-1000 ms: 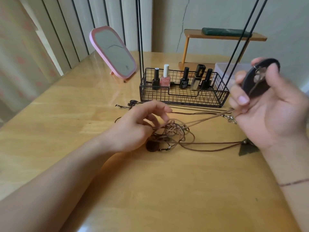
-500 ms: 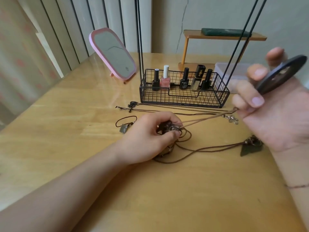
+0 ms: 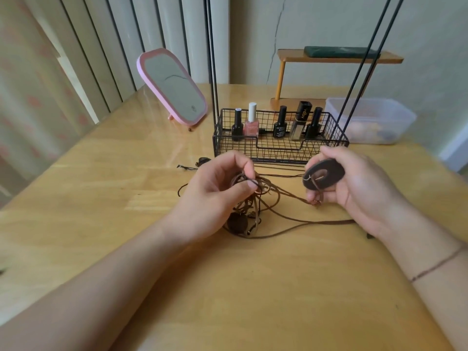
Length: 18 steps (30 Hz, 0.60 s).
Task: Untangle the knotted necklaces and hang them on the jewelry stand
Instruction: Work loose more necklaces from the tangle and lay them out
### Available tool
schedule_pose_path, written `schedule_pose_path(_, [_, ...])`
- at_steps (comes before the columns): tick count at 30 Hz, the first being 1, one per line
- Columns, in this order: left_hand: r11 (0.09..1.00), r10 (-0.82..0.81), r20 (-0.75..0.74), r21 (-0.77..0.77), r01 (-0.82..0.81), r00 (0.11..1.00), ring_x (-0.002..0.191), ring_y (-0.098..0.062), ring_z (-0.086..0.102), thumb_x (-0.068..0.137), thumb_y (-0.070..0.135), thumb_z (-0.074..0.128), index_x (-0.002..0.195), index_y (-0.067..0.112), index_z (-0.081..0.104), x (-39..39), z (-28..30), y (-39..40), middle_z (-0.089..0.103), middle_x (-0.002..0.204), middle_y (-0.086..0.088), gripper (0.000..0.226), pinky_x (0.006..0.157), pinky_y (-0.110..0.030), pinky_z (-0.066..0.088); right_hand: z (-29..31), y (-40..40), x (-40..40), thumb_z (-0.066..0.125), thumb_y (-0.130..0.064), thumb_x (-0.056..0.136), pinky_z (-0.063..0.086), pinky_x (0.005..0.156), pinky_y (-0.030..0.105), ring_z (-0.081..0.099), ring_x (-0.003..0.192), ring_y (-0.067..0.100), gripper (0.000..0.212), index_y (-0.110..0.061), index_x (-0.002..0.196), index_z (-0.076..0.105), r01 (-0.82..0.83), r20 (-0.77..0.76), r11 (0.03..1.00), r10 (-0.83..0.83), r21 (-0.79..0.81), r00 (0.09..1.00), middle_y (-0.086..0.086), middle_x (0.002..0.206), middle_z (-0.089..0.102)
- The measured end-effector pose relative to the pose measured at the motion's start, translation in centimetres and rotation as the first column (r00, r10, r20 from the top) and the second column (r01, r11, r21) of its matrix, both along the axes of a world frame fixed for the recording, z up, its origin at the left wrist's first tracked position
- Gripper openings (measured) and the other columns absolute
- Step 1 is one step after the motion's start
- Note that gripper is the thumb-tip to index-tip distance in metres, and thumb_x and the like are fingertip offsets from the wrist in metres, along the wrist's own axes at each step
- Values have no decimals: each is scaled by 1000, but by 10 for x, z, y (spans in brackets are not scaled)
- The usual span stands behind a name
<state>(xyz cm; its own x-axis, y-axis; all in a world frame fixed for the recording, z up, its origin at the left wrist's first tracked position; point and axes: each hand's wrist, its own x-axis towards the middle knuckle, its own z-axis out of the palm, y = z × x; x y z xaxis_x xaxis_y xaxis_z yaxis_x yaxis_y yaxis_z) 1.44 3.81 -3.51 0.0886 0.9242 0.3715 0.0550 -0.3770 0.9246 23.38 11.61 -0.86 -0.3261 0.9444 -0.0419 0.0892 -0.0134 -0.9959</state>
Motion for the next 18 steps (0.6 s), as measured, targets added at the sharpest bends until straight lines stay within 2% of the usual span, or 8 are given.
schedule_pose_path(2, [1000,-5,-24,12,6,1000,85,-24,55,90,7,60,93,16,58,1,-2,1,58,88,-6,10,75,-30,47,2,1,0,48,-31,102,56,69,38,69,74,29,36,-9,83,69,74,75,993,-81,94,994,12,77,70])
schedule_pose_path(4, [1000,-15,-29,21,16,999,88,-19,59,91,5,59,96,15,57,1,-3,1,62,89,-2,12,78,-27,49,0,1,1,55,-22,99,56,71,25,70,84,18,25,-16,80,71,115,209,954,-177,277,962,2,81,73])
schedule_pose_path(6, [999,-32,-18,29,32,999,91,-14,63,91,1,58,98,13,56,1,-2,1,64,89,1,14,82,-24,49,-2,-2,0,64,-16,92,54,77,24,65,89,6,13,-23,84,71,78,327,837,-296,542,898,-9,86,71])
schedule_pose_path(8, [999,-40,-14,31,41,999,92,-13,65,91,0,58,100,11,56,0,-2,1,65,90,1,15,84,-23,49,-5,-7,-4,69,-12,88,55,78,28,65,90,5,12,-23,87,73,-25,310,731,-258,682,915,-13,89,70])
schedule_pose_path(10, [999,-38,-18,33,38,999,93,-13,65,91,0,58,100,11,56,0,-1,1,65,90,1,15,85,-23,49,-9,-14,-8,70,-15,84,54,76,29,65,90,9,10,-22,89,74,-123,286,689,-127,714,950,-13,90,71])
schedule_pose_path(13, [999,-39,-21,37,40,999,92,-12,65,91,0,58,100,12,56,1,-1,1,65,90,2,15,84,-22,49,-13,-20,-13,67,-33,79,48,74,24,62,93,12,18,-28,95,75,-249,346,655,-20,713,938,-16,92,70])
schedule_pose_path(15, [998,-46,-19,38,47,999,91,-11,65,91,0,59,100,11,55,2,-1,1,65,90,2,15,84,-23,49,-13,-21,-15,67,-39,78,43,75,17,60,93,10,21,-30,96,75,-260,344,640,-8,723,939,-17,92,69])
schedule_pose_path(18, [998,-54,-23,33,55,998,89,-13,63,90,2,61,99,12,56,4,0,0,65,89,0,14,82,-27,51,-15,-22,-19,74,-39,77,40,79,12,61,92,6,19,-29,94,77,-229,330,618,-53,753,942,-19,91,69])
